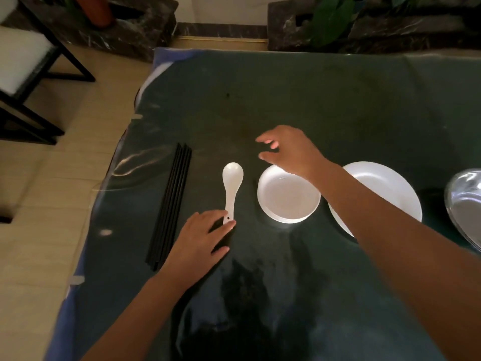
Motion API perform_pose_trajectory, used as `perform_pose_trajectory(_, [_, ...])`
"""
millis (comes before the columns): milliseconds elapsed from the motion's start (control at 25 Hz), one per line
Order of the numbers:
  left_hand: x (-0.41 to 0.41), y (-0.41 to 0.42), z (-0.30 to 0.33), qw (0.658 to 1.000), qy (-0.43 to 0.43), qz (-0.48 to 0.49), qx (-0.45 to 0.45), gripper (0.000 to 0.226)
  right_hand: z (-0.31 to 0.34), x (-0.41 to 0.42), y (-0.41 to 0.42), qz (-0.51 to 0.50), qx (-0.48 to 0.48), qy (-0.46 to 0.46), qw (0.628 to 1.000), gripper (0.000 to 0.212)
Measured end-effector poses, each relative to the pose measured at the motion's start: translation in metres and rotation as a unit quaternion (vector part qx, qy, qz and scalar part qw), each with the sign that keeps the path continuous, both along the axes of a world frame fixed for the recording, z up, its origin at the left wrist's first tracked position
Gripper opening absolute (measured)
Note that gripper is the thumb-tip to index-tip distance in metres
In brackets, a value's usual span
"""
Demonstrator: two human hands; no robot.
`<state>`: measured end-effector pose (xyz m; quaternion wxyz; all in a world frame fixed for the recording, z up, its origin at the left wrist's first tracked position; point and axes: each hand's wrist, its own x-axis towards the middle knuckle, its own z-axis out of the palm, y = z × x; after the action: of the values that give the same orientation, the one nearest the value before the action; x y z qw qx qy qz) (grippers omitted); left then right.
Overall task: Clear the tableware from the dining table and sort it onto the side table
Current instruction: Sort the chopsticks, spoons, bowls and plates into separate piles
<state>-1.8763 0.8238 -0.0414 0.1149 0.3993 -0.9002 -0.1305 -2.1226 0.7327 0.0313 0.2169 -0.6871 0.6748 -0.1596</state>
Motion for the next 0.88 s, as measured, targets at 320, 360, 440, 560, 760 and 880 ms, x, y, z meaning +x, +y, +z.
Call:
perform_pose_trajectory(320, [-0.01,-0.011,-0.009,0.999,0.044,0.0,-0.004,0.034,-0.042,0.054,-0.041,0.114,0.119,0.064,0.984,0.031])
perform_pose_trajectory(360, [-0.012,-0.013,-0.009,0.999,0.05,0.003,0.0,0.03,-0.044,0.055,-0.041,0.103,0.118,0.064,0.986,0.03])
perform_pose_trajectory(440, [-0.012,-0.014,-0.01,0.998,0.061,0.012,0.009,0.023,-0.046,0.057,-0.042,0.086,0.12,0.056,0.987,0.028])
perform_pose_trajectory(560, [-0.006,-0.013,-0.013,0.996,0.072,0.038,0.025,0.019,-0.047,0.062,-0.044,0.077,0.114,0.04,0.99,0.028])
perform_pose_trajectory(760, [-0.003,-0.009,-0.006,0.994,0.091,0.048,0.042,0.036,-0.045,0.069,-0.049,0.093,0.131,0.067,0.985,0.027])
perform_pose_trajectory(880, [0.033,-0.005,0.005,0.991,0.122,0.045,0.027,0.049,-0.036,0.069,-0.058,0.031,0.106,0.07,0.991,0.03])
